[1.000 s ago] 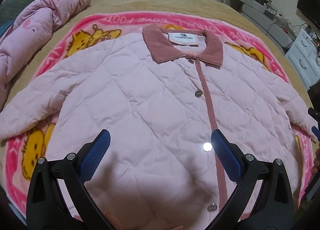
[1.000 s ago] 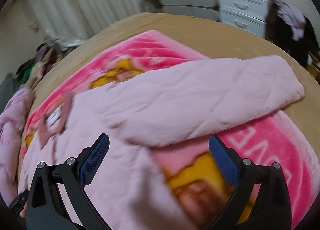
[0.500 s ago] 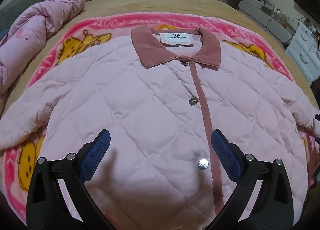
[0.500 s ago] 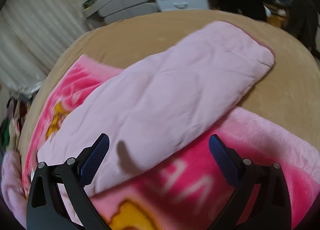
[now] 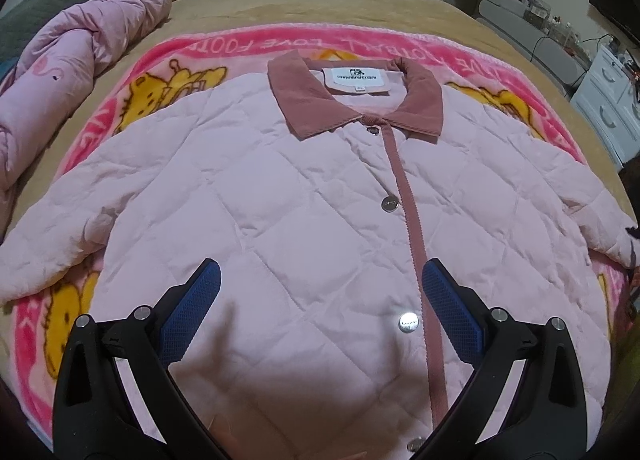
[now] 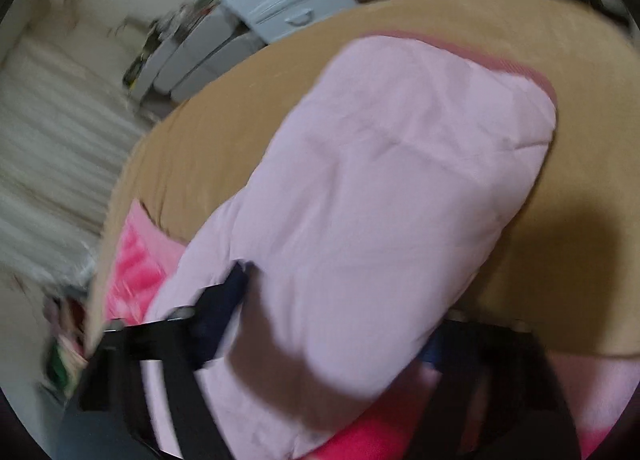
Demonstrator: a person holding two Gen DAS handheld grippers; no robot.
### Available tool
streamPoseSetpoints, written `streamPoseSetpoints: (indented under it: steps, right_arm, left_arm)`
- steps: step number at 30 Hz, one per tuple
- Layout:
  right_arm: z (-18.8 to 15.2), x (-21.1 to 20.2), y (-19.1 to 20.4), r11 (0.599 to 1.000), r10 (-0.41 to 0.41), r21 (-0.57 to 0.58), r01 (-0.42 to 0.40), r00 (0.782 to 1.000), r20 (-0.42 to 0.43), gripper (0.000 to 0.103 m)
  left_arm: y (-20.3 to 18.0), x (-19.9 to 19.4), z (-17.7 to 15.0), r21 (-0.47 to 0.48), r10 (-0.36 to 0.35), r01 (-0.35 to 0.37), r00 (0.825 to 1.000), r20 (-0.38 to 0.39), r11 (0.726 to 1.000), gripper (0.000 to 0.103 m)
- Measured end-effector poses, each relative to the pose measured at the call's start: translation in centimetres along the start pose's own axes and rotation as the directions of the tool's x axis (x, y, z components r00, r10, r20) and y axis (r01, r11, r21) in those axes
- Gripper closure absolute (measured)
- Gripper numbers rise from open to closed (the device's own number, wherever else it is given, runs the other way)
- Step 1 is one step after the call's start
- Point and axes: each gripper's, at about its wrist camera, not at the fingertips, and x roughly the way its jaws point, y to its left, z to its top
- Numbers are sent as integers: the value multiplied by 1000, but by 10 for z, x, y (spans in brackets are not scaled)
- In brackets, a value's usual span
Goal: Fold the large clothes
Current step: 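Grasp the quilted sleeve cuff with the right gripper and lift it, then fold the held sleeve across the jacket front toward the collar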
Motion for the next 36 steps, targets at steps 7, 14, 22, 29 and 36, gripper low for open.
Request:
streamPoseSetpoints:
  steps: [7,14,22,29,36]
  right_arm:
    - [3,-51,49,967,172,-202,-154,983,71,87]
    - [-16,-108,147,852,317,-462,-246,945,81,88]
    - [-76,-153,243,680,475,-636,-365,880,3,89]
    - [-138,-171,306,535,530,-730,-426,842,-104,89]
    - [-193,-172,345,445,533,-761,-472,822,-199,89]
  left_arm:
    - [7,-24,16,6,-12,12,1000,14,1000,9]
    - [11,-46,34,3,-43,43,999,31,999,9]
    - [28,-69,47,-20,-35,37,996,85,999,9]
    - [49,-82,57,-35,-28,32,993,112,999,9]
    - [78,-94,73,-78,-62,73,988,139,994,9]
